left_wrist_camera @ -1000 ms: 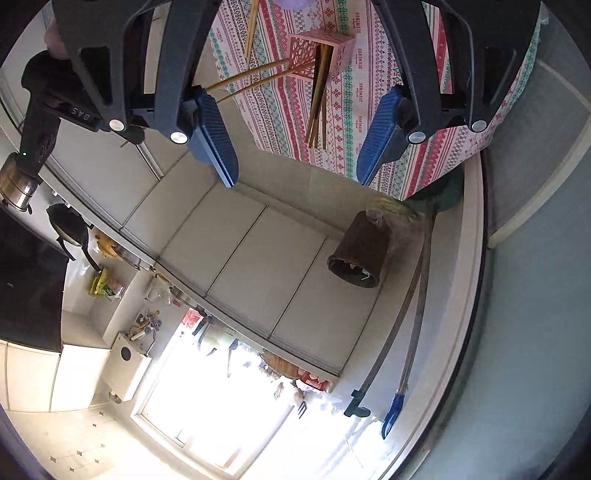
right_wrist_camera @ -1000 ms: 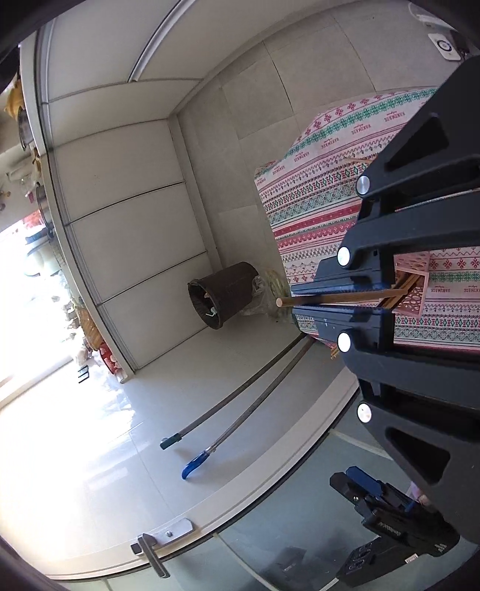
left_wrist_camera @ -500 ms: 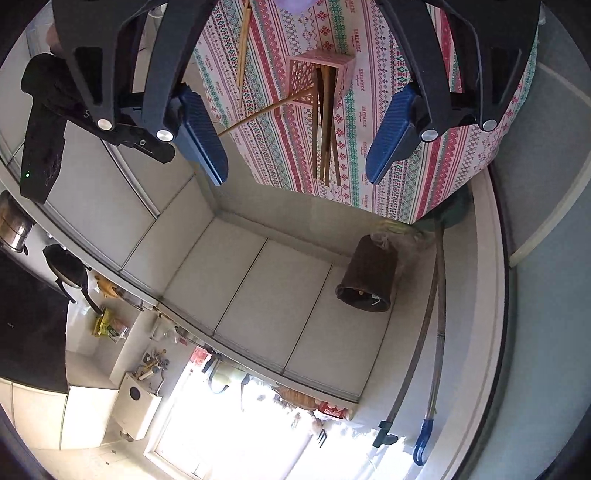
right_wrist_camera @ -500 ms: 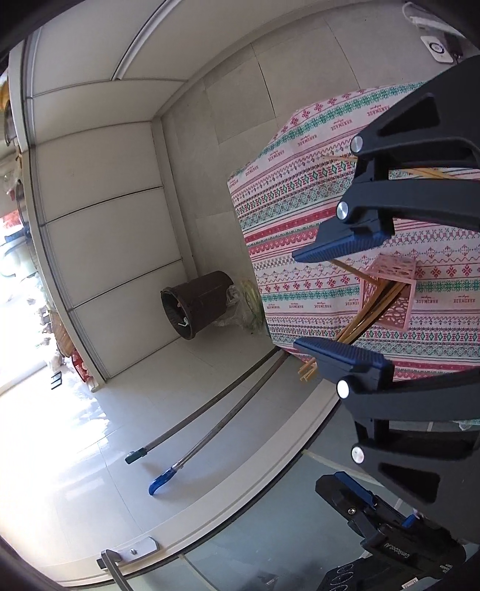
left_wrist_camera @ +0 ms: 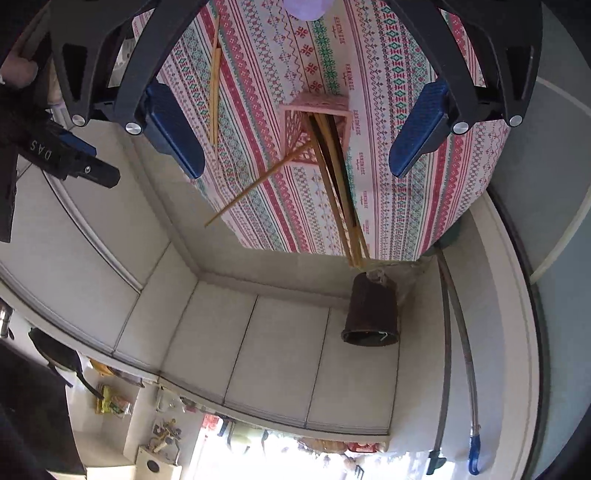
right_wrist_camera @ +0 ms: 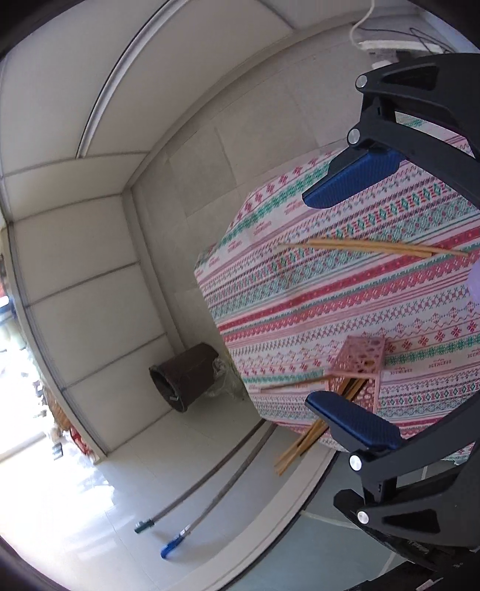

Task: Organize utensils
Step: 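Lower the left tool to the last chopsticks and grasp one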

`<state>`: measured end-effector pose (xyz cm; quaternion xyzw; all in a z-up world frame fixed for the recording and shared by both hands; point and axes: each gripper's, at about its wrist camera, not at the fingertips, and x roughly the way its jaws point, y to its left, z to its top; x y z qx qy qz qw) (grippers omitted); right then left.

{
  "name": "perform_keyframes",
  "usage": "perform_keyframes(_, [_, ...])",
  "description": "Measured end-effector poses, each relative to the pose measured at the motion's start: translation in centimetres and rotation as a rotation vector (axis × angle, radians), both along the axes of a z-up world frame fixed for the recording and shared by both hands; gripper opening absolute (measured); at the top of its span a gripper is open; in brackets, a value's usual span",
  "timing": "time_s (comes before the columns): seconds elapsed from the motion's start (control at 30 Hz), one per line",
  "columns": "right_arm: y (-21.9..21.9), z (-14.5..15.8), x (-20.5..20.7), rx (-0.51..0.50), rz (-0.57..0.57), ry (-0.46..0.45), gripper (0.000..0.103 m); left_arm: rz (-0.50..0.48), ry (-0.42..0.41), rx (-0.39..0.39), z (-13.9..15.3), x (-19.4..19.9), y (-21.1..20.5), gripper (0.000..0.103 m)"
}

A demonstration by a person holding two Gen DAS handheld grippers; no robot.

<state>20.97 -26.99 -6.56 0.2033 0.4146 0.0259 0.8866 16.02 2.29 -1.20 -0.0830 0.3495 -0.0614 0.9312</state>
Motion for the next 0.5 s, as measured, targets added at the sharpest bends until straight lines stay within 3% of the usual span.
perform_keyframes(0.17, [-6.7, -3.4, -1.1, 0.066, -0.194, 0.102, 0.096, -0.135, 0.116, 0.047, -4.3, -1.0, -4.8, 0.096])
perform_keyframes(0.27, [-10.7, -5.7, -1.3, 0.165, -0.294, 0.172, 0.096, -0.239, 0.196, 0.108, -7.9, -1.6, -8.8, 0.096])
perform_keyframes(0.4, [-13.8, -7.5, -2.2, 0.297, -0.368, 0.213, 0.096, -0.38, 0.29, 0.141, -11.7, -1.3, -13.4, 0.096])
perform_keyframes(0.5, [-15.0, -8.2, -2.6, 0.37, -0.393, 0.225, 0.096, -0.402, 0.371, 0.133, -14.0, 0.7, -15.8, 0.096])
